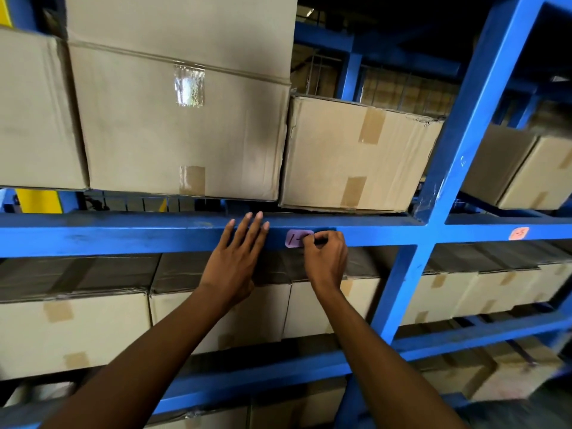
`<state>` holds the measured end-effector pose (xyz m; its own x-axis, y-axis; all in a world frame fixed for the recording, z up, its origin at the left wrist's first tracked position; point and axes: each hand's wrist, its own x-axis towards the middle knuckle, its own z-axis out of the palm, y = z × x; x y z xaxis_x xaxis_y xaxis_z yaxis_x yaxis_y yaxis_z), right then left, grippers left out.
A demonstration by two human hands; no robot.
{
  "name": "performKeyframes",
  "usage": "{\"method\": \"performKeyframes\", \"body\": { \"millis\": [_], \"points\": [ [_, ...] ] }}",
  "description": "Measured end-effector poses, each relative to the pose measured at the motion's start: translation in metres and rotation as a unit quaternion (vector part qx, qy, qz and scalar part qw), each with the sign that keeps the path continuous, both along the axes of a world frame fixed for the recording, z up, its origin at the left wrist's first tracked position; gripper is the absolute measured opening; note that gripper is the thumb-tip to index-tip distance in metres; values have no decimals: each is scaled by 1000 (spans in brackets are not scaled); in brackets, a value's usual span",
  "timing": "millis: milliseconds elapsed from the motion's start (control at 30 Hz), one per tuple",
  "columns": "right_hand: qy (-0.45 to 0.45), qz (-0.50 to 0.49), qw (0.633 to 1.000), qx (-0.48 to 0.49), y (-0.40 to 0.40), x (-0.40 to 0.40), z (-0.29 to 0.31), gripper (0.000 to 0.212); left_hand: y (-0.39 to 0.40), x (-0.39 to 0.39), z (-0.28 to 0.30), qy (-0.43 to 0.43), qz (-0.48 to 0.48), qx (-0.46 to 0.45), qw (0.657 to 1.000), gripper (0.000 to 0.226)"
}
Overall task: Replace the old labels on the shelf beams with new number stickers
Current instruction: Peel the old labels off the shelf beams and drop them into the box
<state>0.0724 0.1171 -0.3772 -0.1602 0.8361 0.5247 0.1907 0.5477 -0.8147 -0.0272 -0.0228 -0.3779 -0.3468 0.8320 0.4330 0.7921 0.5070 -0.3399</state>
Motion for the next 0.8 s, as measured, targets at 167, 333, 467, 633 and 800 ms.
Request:
{"method": "performKeyframes", "body": {
  "millis": [167,333,467,633,800],
  "points": [
    [13,107,993,-38,-2,20,-2,13,1,1,0,-11,3,0,1000,108],
    [72,142,985,-65,9,58,-1,6,6,12,-4,-23,7,36,999,100],
    [99,126,982,-97,30,92,-4,13,23,30,-6,-3,-25,37,999,92],
    [127,76,976,-159,71,145,-23,15,79,73,-7,-8,-85,-6,996,82],
    [121,56,973,-188,130,201,-42,19,153,123,-15,17,-100,-10,995,81]
  ]
}}
